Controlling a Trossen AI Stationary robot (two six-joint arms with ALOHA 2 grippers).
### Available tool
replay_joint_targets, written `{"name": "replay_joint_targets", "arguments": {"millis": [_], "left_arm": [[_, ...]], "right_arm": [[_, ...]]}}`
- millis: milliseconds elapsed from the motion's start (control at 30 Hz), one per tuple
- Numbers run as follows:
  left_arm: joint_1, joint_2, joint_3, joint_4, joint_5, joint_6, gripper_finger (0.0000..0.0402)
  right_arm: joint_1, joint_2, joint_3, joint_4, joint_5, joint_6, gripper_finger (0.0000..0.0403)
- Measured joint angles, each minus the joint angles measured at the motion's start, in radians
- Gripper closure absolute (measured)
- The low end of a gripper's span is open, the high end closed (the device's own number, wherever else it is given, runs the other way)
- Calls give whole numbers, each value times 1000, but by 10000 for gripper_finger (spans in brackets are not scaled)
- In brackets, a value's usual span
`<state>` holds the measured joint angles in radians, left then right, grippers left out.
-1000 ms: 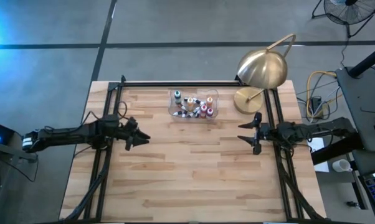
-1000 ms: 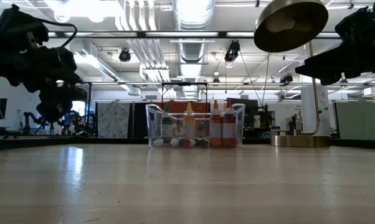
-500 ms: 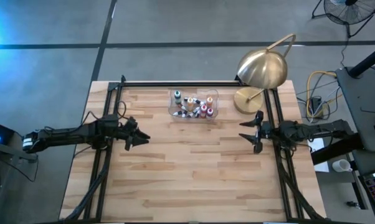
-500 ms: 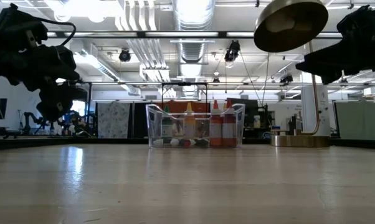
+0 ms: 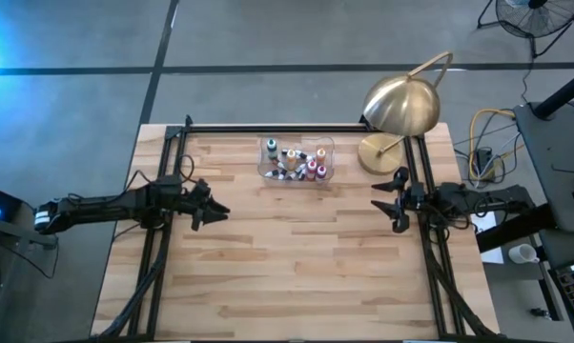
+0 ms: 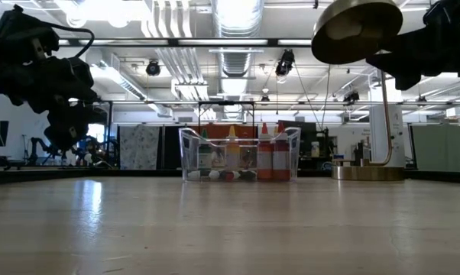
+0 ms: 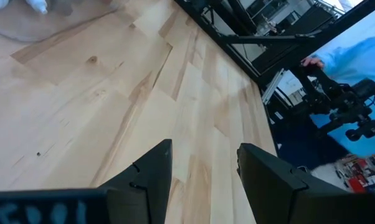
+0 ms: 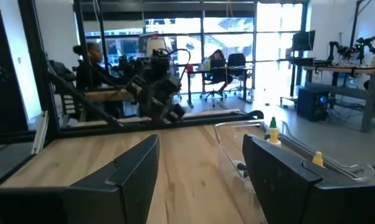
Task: Pick & Place food coloring
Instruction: Return to Home Position
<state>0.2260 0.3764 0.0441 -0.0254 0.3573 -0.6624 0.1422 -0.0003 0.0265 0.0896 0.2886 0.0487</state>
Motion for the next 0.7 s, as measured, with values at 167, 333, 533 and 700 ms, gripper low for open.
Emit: {"name": "replay_joint_targets", "arguments": {"millis": [167, 333, 533, 700], "left_arm": [[0, 0, 0, -1, 0, 0, 246], [0, 0, 0, -1, 0, 0, 246], [-5, -44, -2, -2, 0, 0, 246], [-28, -191, -34, 81, -11, 0, 246]], "right_arm": [[1, 0, -2, -22, 0, 0, 179], [1, 0, -3, -35, 0, 1, 179], [1, 0, -3, -34, 1, 1, 179], [1, 0, -3, -34, 1, 2, 179]]}}
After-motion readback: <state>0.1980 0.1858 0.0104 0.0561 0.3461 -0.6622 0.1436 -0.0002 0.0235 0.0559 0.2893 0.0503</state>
